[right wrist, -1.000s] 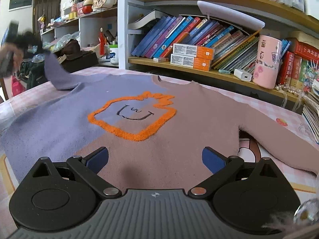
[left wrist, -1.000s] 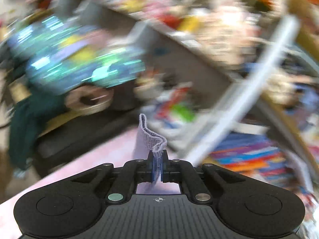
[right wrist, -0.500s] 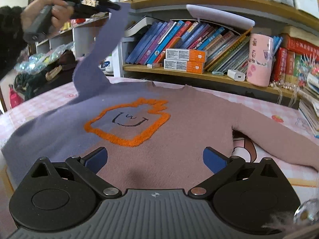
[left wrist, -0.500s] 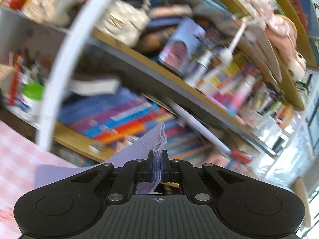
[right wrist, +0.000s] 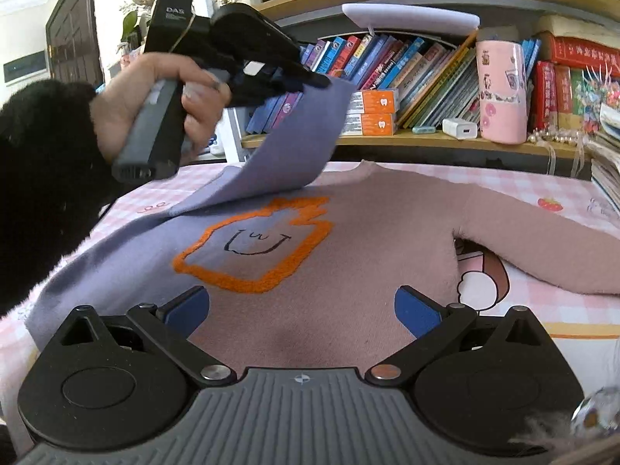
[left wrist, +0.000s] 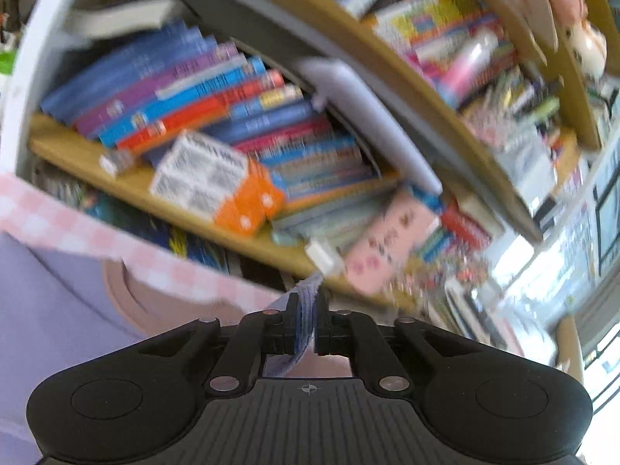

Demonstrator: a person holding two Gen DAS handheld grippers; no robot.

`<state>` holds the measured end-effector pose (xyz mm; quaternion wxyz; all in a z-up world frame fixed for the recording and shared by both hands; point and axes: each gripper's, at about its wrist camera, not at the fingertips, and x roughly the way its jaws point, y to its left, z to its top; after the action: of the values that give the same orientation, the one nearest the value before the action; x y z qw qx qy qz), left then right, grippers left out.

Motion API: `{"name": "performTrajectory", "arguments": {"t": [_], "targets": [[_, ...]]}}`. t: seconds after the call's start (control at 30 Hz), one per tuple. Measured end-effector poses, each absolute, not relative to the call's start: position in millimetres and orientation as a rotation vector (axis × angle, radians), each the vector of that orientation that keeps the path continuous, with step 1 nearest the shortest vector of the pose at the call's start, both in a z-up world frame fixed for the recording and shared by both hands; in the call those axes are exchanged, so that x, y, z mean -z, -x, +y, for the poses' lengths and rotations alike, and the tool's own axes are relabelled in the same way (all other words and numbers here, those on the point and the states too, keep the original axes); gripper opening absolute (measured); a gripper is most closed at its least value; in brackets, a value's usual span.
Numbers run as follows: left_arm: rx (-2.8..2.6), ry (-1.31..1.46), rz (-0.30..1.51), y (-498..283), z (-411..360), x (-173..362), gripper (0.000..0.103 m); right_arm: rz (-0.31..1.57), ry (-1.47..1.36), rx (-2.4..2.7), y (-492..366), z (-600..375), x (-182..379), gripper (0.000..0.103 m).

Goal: Fold clothes
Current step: 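Lay the lavender sleeve across the sweater body and open the left gripper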

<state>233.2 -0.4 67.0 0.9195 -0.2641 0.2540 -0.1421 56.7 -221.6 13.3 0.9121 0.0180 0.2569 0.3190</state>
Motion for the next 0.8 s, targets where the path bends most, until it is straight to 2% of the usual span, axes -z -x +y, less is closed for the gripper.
{"name": "performTrajectory", "arguments": {"t": [0.03, 0.17, 0.43, 0.7, 0.8], "targets": [[0.311, 0.539, 0.536, -233, -3, -67, 0.015, 0.535, -0.046, -0.656, -58, -223, -13, 0.103], [0.344, 0.499, 0.481, -207, 3, -82, 0.037, 0.553, -0.070, -0.645, -61, -225, -11, 0.103], [0.208, 0.234, 0.462, -114, 55, -94, 0.039, 0.566, -0.069, -0.623, -62, -225, -10, 0.103], [-0.012, -0.058, 0.557, -17, 94, -53, 0.063, 0.578, -0.035, -0.570, -64, -221, -9, 0.103], [-0.066, -0.111, 0.565, 7, 106, -42, 0.067, 0.554, 0.009, -0.498, -57, -218, -11, 0.101]]}}
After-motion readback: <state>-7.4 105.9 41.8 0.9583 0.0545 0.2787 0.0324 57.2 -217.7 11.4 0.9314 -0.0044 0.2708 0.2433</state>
